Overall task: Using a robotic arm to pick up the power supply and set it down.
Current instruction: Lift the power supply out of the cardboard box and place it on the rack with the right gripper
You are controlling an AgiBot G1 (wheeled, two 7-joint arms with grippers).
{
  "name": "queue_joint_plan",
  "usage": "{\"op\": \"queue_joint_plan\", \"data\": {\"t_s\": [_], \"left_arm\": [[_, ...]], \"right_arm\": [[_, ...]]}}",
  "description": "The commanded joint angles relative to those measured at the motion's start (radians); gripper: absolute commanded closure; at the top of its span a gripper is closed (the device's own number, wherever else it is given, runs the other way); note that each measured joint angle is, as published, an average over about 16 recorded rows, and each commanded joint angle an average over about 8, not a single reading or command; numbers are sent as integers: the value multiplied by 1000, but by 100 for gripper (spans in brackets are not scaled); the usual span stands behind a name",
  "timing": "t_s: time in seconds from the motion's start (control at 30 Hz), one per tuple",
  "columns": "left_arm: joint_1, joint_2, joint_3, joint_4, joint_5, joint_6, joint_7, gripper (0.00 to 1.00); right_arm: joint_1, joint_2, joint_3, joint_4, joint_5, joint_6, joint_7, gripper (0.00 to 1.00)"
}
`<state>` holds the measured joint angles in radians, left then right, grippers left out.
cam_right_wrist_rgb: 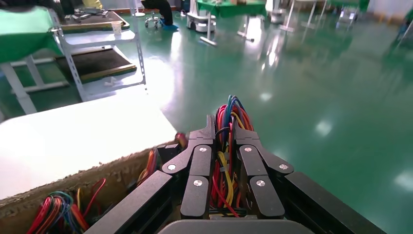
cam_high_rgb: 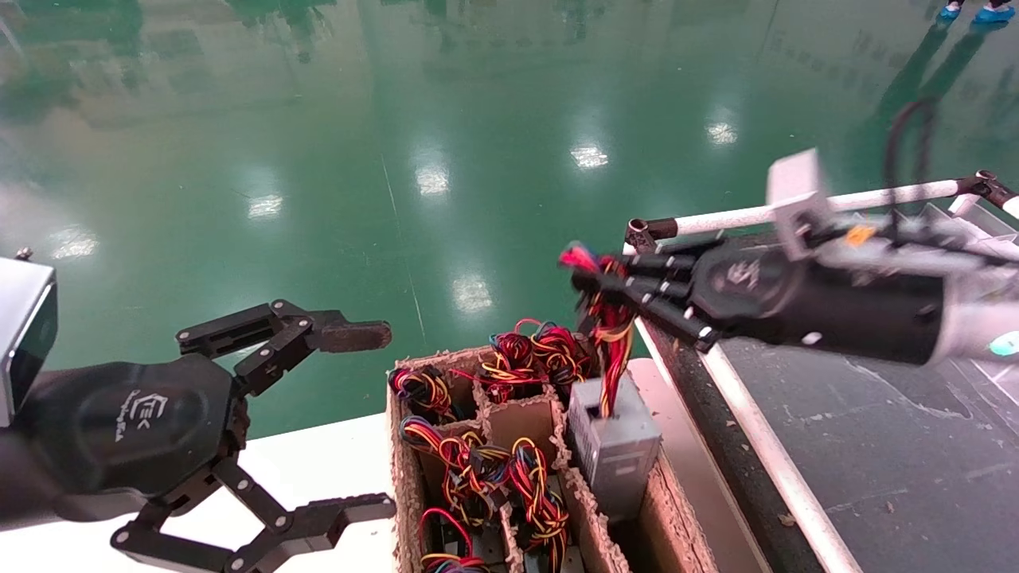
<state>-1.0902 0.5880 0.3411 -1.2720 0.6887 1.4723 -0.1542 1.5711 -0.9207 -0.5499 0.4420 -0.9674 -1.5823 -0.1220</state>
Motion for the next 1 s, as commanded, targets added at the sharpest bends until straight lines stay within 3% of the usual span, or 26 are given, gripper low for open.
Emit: {"op": "queue_joint_plan", "data": {"t_s": [0.03,0.2,0.4,1.0], "left_arm": [[0,0,0,0,0,0,0,0],[0,0,0,0,0,0,0,0],[0,0,0,0,0,0,0,0],[0,0,1,0,0,0,0,0]], "right_arm": [[8,27,2,51,20,2,12,100],[34,77,15,114,64,13,32,100],[89,113,28,103,66,48,5,100],[278,111,2,-189,-65,164,-234,100]]}}
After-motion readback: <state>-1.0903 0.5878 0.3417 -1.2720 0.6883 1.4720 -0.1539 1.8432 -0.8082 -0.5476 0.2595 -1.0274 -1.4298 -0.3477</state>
